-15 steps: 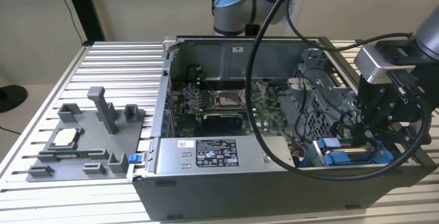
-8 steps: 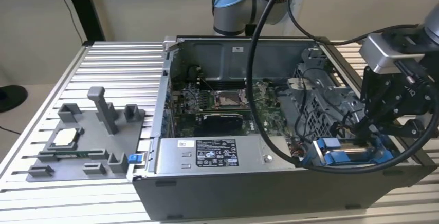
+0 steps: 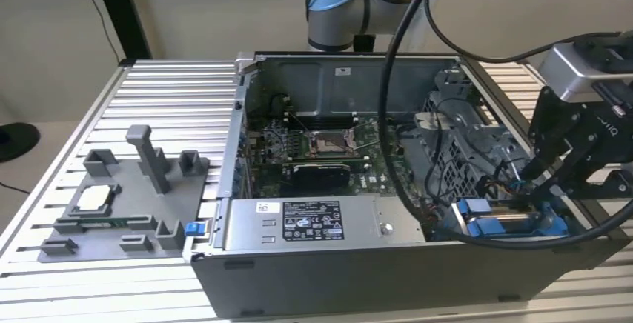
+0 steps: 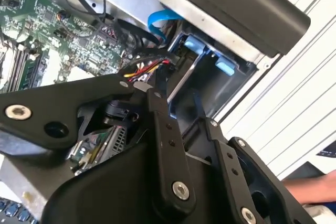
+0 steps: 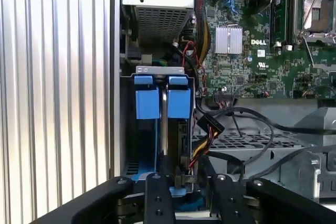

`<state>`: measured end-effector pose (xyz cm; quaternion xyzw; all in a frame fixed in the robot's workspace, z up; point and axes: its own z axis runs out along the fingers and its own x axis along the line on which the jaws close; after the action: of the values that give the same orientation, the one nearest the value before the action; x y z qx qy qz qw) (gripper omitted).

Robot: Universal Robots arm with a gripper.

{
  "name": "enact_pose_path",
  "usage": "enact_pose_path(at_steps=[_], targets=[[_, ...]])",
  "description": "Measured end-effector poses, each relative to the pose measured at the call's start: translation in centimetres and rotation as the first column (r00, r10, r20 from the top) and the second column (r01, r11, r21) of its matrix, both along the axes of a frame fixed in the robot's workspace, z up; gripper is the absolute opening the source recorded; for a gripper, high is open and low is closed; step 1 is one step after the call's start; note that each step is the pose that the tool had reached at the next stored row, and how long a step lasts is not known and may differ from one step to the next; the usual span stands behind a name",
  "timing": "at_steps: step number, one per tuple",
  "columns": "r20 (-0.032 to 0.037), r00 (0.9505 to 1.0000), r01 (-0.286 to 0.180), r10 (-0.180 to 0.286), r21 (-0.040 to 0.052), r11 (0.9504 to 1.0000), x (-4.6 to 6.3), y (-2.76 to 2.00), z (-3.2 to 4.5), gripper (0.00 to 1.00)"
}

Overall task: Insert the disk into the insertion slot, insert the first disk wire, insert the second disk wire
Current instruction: 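Insert the second disk wire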

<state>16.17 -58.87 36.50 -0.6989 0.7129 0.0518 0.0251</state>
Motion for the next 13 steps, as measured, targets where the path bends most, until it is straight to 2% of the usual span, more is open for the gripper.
enact_pose_path(at_steps=[2,7,10,13], targets=[[-0.0071,1.0000,0.000,0.000,0.0000,1.0000,0.6,-0.03,-0.10,1.00],[-0.0326,0.9995,0.000,0.000,0.0001,1.0000,1.8,-0.21,-0.47,1.00],[-0.0433,0.9991,0.000,0.000,0.0007,1.0000,2.2,-0.40,-0.73,1.00],[-0.0502,0.9987,0.001,-0.001,0.0025,1.0000,2.3,-0.52,-1.02,1.00]])
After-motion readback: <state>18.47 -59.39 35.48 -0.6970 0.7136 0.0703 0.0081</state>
